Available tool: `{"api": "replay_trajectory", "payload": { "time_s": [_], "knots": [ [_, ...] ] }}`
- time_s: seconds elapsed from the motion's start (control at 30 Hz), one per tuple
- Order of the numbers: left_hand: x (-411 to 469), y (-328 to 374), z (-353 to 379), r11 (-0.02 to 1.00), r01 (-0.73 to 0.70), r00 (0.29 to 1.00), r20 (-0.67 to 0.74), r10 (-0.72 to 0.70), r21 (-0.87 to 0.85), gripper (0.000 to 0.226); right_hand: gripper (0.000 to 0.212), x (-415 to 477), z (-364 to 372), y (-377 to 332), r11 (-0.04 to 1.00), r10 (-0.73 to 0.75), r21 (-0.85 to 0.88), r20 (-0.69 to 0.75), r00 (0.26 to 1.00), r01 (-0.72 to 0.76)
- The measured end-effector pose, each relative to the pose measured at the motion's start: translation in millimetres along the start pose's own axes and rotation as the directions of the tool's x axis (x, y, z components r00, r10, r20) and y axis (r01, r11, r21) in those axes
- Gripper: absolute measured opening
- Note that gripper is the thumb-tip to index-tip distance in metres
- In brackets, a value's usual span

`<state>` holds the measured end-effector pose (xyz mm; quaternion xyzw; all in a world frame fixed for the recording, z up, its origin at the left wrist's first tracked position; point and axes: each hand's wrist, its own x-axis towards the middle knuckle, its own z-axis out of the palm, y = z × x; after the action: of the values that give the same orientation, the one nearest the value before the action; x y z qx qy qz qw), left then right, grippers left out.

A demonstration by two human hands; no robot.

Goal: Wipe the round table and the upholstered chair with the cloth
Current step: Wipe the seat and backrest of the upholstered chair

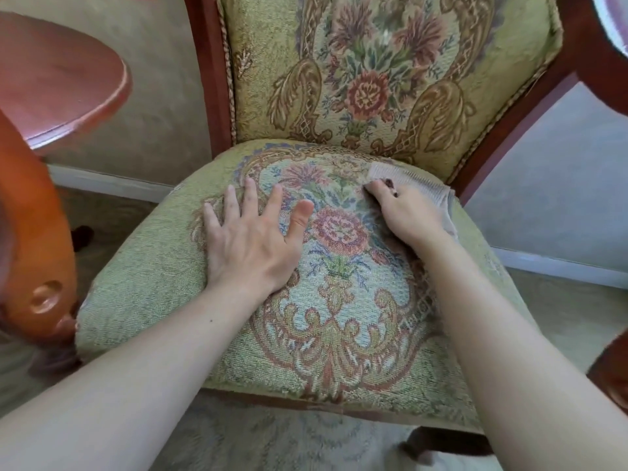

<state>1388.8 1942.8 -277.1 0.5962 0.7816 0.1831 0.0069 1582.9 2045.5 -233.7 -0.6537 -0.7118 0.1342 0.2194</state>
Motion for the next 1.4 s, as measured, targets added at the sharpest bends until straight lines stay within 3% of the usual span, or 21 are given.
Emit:
{"api": "replay_trajectory", "payload": {
  "time_s": [0.13,0.23,0.33,0.4,0.47,0.53,0.57,0.6,0.67,0.77,0.83,0.87,0.9,0.93,0.97,1.0,1.03,1.07,1.13,1.3,1.4],
  "knots": [
    [-1,1,0,1.0,-0.001,1.0,0.003,0.001,-0.001,0.098,0.052,-19,7,-19,0.991,-0.131,-0.011,0.064,0.989,0.132],
    [-4,0,-1,1.0,-0.008,1.0,-0.006,0.008,-0.01,0.097,0.052,-32,14,-27,0.992,-0.118,0.043,0.06,0.991,0.115],
    [-4,-1,-2,1.0,-0.014,1.0,-0.009,0.014,-0.015,0.096,0.049,-49,8,-26,0.975,-0.106,0.202,0.046,0.993,0.094],
    [-4,-3,-2,1.0,-0.015,1.0,-0.006,0.014,-0.018,0.096,0.042,-61,4,-23,0.914,-0.127,0.4,0.141,0.982,0.061],
    [-3,-4,-3,0.999,-0.015,1.0,-0.008,0.015,-0.03,0.097,0.039,-71,-5,-15,0.751,-0.108,0.649,0.306,0.946,-0.124],
    [-3,-3,-3,0.999,-0.01,1.0,-0.023,0.008,-0.053,0.096,0.036,-74,-23,-2,0.363,-0.082,0.854,0.428,0.9,-0.373],
    [-3,-3,-3,0.998,-0.003,1.0,-0.031,0.001,-0.065,0.095,0.038,-72,-33,4,0.161,-0.059,0.894,0.431,0.9,-0.418],
    [-3,-3,-4,0.997,0.0,0.999,-0.033,-0.002,-0.071,0.094,0.04,-67,-43,11,0.013,-0.01,0.915,0.402,0.915,-0.402],
    [-3,-2,-4,0.998,-0.005,1.0,-0.029,0.003,-0.069,0.093,0.044,-52,-62,24,-0.149,0.11,0.957,0.267,0.957,-0.249],
    [-3,-3,-3,0.999,-0.008,1.0,-0.015,0.008,-0.053,0.095,0.058,-22,-87,35,-0.239,0.238,0.97,0.006,0.971,0.053],
    [-3,-2,-2,0.998,-0.003,1.0,-0.012,0.002,-0.057,0.096,0.06,-5,-92,38,-0.181,0.293,0.969,-0.112,0.95,0.17],
    [-3,-2,-2,0.998,-0.005,1.0,-0.011,0.004,-0.056,0.097,0.055,2,-89,38,-0.084,0.312,0.982,-0.136,0.94,0.17],
    [-2,-1,-3,0.999,-0.007,1.0,-0.006,0.006,-0.05,0.098,0.048,6,-81,35,0.109,0.331,0.986,-0.158,0.93,0.129],
    [-2,-1,-3,0.999,-0.006,1.0,0.001,0.006,-0.042,0.099,0.045,9,-68,33,0.383,0.31,0.922,-0.191,0.931,0.062],
    [-3,-1,-4,0.999,-0.005,1.0,0.005,0.006,-0.035,0.099,0.047,12,-51,30,0.651,0.197,0.759,-0.197,0.96,0.022],
    [-3,-1,-4,0.999,-0.005,1.0,0.004,0.005,-0.032,0.1,0.049,13,-33,28,0.853,0.051,0.522,-0.108,0.993,0.013],
    [-3,-1,-4,0.999,-0.003,1.0,0.002,0.003,-0.032,0.101,0.05,10,-16,25,0.962,-0.048,0.271,0.019,0.999,0.041],
    [-3,-1,-4,0.999,-0.001,1.0,0.001,0.001,-0.032,0.102,0.052,8,-4,20,0.994,-0.076,0.085,0.113,0.991,0.067],
    [-2,0,-3,1.0,0.0,1.0,0.003,0.0,-0.025,0.102,0.056,1,3,6,0.997,-0.071,0.002,0.178,0.981,0.072],
    [-1,2,-5,1.0,0.003,0.999,0.033,-0.003,-0.007,0.1,0.055,-26,8,-22,0.982,-0.185,0.002,0.251,0.95,0.191],
    [-4,1,-8,1.0,-0.012,0.999,0.034,0.012,-0.011,0.101,0.063,-49,6,-25,0.969,-0.203,0.198,0.285,0.937,0.15]
  ]
}}
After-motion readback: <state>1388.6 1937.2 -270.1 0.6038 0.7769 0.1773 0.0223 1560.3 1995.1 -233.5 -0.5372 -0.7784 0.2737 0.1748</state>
